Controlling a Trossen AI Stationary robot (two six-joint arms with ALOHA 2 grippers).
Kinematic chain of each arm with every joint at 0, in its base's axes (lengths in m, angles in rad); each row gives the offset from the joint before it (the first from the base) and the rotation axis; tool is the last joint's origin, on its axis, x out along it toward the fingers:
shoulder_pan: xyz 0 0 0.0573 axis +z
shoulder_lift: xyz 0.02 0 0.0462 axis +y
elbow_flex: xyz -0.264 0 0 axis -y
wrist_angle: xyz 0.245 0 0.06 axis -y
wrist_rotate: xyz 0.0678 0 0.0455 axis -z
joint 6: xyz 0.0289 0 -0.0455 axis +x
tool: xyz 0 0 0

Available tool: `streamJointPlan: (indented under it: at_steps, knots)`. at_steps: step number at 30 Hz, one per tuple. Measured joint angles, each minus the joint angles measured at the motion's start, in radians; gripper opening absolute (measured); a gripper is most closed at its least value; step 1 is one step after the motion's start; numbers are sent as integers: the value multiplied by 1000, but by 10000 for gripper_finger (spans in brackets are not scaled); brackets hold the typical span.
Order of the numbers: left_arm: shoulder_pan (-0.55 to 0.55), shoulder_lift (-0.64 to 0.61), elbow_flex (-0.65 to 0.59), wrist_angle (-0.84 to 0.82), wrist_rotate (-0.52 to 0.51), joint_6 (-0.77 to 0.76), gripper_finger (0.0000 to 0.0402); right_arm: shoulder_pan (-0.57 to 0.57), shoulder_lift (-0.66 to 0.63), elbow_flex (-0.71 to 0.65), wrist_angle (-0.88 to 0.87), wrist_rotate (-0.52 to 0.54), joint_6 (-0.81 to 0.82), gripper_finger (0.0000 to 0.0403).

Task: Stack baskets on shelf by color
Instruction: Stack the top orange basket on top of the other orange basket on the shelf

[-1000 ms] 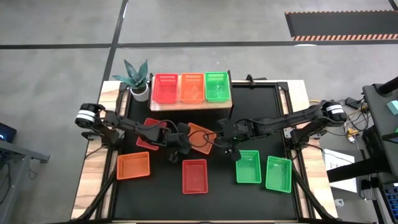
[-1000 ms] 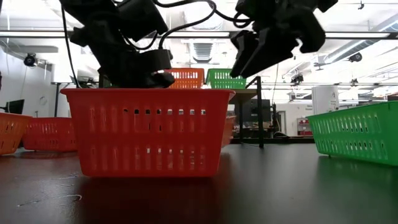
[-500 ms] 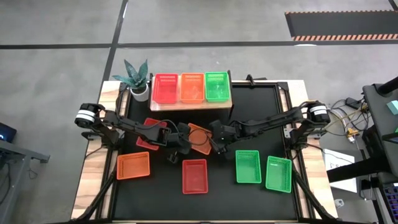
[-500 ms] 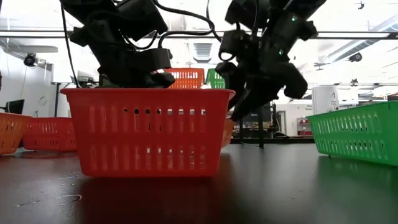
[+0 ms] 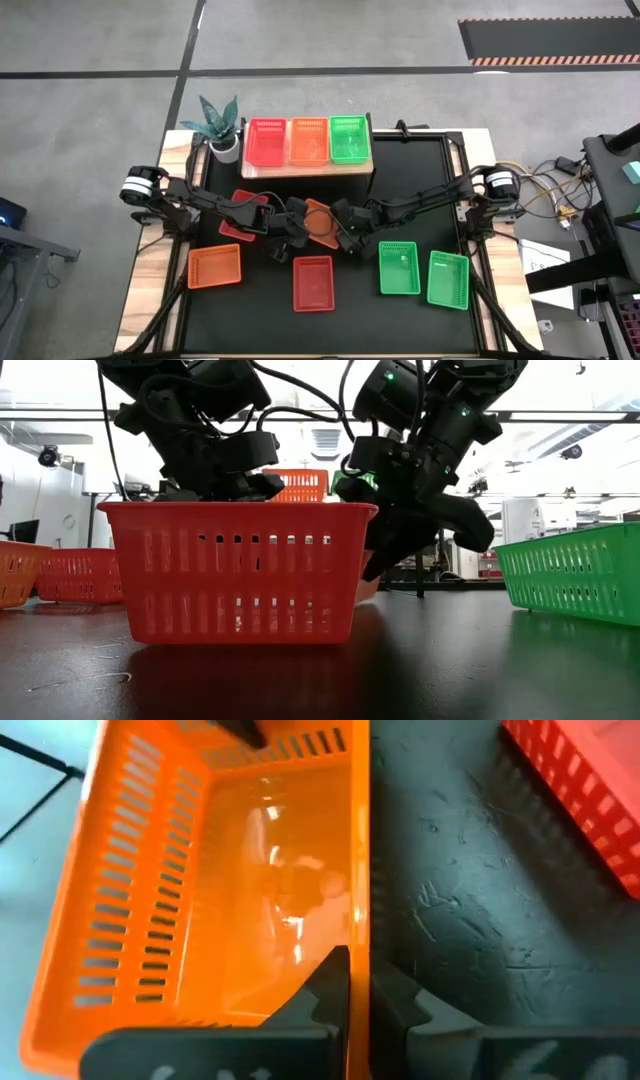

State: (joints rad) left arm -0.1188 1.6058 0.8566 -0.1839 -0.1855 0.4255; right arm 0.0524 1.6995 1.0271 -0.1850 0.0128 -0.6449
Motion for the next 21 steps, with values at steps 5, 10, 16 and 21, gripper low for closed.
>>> streamJointPlan:
  at_steps: [5, 10, 16, 21]
  knots:
    - [1, 0, 0, 12, -6, 1, 1, 2, -2, 0, -6, -13, -10, 16]
    - [1, -20, 2, 28, -11, -1, 31, 10, -35, -1, -18, -6, 38, 14]
    - [0, -84, 5, 30, -14, -2, 90, 19, -68, 0, -40, 6, 121, 13]
    - [-2, -180, 4, 10, -5, 7, 110, 28, -118, 0, -60, 32, 278, 11]
